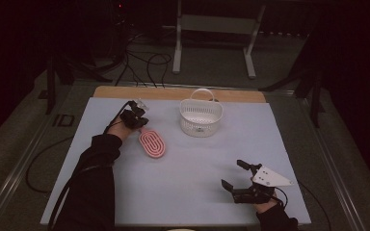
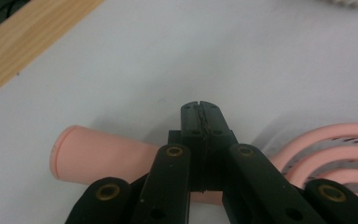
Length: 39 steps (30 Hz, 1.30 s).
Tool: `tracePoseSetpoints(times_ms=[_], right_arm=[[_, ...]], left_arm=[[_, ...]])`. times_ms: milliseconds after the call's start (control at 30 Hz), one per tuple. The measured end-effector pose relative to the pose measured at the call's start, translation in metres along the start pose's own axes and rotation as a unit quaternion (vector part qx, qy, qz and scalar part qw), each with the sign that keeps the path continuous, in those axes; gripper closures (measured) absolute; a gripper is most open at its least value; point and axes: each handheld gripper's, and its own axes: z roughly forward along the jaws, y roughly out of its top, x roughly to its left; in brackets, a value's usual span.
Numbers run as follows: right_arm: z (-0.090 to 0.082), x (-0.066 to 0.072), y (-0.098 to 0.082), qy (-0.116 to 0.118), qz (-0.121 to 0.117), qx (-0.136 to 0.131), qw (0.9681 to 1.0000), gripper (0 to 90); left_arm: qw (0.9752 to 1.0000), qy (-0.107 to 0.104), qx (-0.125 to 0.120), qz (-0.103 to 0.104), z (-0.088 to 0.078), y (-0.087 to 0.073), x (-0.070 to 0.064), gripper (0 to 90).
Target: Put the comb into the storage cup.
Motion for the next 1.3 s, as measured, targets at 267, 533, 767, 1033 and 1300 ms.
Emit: tracePoseSetpoints(times_ms=[267, 533, 767, 1033, 1300], right_arm=[[0.000, 0.000, 0.000, 0.000, 0.001, -0.001, 1.0000, 10.4], [0.000, 0.000, 0.000, -0.003, 0.000, 0.002, 1.0000, 10.4], [-0.001, 0.000, 0.001, -0.005, -0.001, -0.001, 1.0000, 10.4], [-0.001, 0.000, 0.001, -0.007, -0.001, -0.002, 1.0000, 10.5], [-0.001, 0.000, 0.001, -0.010, -0.002, -0.001, 0.9999, 10.4]], left_arm=[[0.9998, 0.003, 0.017, 0.008, 0.004, -0.003, 0.000, 90.0], [0.9994, 0.001, 0.034, 0.011, -0.003, -0.010, -0.001, 90.0], [0.9990, 0.002, 0.043, 0.011, -0.010, -0.017, -0.001, 90.0], [0.9986, -0.002, 0.052, 0.009, -0.018, -0.026, -0.002, 90.0], [0.9986, -0.005, 0.053, 0.001, -0.027, -0.032, -0.003, 90.0]])
